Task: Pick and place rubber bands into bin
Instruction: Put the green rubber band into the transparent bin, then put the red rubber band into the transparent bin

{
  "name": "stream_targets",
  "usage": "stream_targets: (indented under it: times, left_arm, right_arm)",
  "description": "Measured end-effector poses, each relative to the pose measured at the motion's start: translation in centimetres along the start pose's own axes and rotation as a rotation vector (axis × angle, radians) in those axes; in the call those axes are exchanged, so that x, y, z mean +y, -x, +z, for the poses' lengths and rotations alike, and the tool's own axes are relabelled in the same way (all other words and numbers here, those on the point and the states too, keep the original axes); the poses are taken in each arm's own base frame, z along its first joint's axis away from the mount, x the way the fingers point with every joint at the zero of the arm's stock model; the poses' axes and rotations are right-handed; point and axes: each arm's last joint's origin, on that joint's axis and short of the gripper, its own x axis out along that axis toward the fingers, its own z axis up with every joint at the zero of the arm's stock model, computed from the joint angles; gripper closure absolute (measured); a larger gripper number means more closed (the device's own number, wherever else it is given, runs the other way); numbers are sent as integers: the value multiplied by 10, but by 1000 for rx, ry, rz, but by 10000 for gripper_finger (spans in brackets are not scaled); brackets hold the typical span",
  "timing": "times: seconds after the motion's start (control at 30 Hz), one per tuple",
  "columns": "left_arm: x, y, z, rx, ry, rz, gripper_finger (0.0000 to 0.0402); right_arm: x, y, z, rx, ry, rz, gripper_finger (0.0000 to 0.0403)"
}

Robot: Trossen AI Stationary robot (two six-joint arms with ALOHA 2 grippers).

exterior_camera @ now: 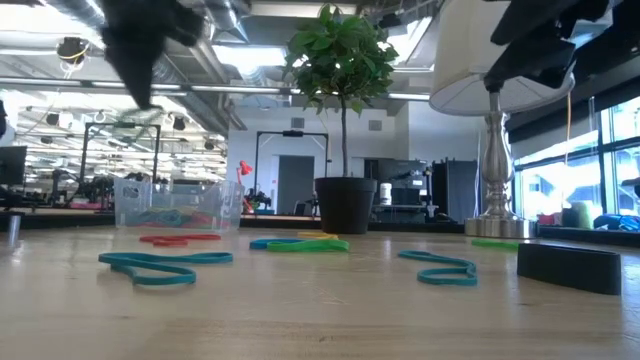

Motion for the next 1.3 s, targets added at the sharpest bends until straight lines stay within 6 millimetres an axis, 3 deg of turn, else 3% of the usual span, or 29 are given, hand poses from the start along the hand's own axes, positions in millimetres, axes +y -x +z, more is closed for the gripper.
stream_targets:
  times: [0.27, 0.37, 0.5, 0.9, 1.13, 1.3]
  left_arm:
    - [85, -25, 60, -81, 29, 3, 400]
    - [108, -32, 75, -139, 19, -11, 400]
    - [130, -50, 84, -86, -30, 14, 400]
    - [147, -124, 97, 195, -96, -35, 396]
    - [146, -132, 97, 220, -121, -62, 331]
    - [147, -122, 96, 186, -117, -57, 288]
  right_arm:
    - [-11, -3, 11, -67, -68, -79, 217]
    - [-14, -5, 14, -77, -99, -93, 217]
    - [-18, -6, 18, -90, -191, -103, 217]
    - [-21, -6, 21, -116, -317, -116, 217]
    - [-21, -6, 21, -116, -320, -116, 217]
    - [-21, -6, 21, -118, -357, -114, 217]
